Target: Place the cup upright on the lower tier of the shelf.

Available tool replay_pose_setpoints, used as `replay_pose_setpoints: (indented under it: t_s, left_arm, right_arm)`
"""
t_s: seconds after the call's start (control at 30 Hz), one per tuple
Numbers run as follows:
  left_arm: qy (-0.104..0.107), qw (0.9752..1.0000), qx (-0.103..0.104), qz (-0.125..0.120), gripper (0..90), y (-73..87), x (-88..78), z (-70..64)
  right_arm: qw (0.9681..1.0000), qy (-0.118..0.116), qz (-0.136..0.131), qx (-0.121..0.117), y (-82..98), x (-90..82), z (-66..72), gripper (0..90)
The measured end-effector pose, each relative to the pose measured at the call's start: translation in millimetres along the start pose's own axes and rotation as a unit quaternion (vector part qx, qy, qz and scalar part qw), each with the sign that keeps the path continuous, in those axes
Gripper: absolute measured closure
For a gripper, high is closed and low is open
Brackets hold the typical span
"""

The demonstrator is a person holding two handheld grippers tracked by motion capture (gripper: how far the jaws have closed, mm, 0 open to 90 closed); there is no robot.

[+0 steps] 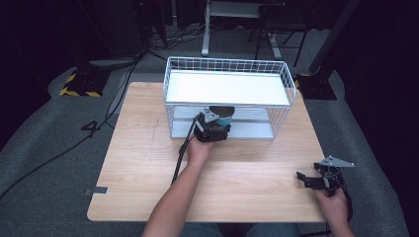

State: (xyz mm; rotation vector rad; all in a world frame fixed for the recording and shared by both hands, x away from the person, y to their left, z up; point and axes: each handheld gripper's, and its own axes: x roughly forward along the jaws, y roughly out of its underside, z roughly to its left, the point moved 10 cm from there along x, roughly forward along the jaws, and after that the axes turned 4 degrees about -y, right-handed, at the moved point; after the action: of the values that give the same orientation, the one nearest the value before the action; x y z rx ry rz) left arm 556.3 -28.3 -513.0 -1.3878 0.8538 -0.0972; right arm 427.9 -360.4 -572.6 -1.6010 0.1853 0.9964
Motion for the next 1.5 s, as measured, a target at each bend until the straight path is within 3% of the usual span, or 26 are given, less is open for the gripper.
replay_pose_setpoints:
  t_s: [0.13,0.33,0.37,0.63,0.93,0.97,1.23,1.43,1.5]
  left_arm:
    - [-0.006,1.0,-0.005,0.006,23.5,0.9,9.5,1.8]
    - [-0.008,0.9998,0.003,0.017,23.4,-1.4,17.7,0.5]
    - [-0.008,0.9995,0.013,0.027,23.4,0.0,21.8,-0.7]
    - [-0.018,0.999,0.006,0.041,23.4,3.7,35.1,-1.1]
    - [-0.025,0.9992,-0.012,0.03,23.3,5.0,41.4,3.4]
    - [-0.029,0.9991,0.001,0.032,23.3,5.3,41.4,4.9]
    - [-0.04,0.9987,0.018,0.026,23.2,6.1,43.5,5.1]
    - [-0.04,0.9988,0.017,0.022,22.9,6.5,43.8,5.7]
    - [-0.032,0.9991,0.002,0.027,22.5,8.1,43.9,5.2]
  right_arm:
    - [1.0,0.0,0.0,-0.002,0.0,-0.1,0.0,12.8]
    - [1.0,-0.001,0.0,-0.002,-0.1,0.0,0.2,12.9]
    - [1.0,-0.002,-0.001,-0.002,-0.5,0.4,0.4,13.0]
    - [1.0,-0.002,-0.001,-0.002,-0.5,0.3,0.4,13.0]
    - [1.0,-0.002,-0.001,-0.002,-0.5,0.3,0.5,13.0]
    - [1.0,-0.002,-0.001,-0.002,-0.5,0.3,0.5,13.0]
    - [1.0,0.0,-0.001,-0.002,-0.5,0.2,0.4,13.3]
    - [1.0,-0.001,-0.001,-0.003,-0.5,0.2,0.4,13.3]
    - [1.0,0.0,-0.001,-0.002,-0.5,0.2,0.4,13.3]
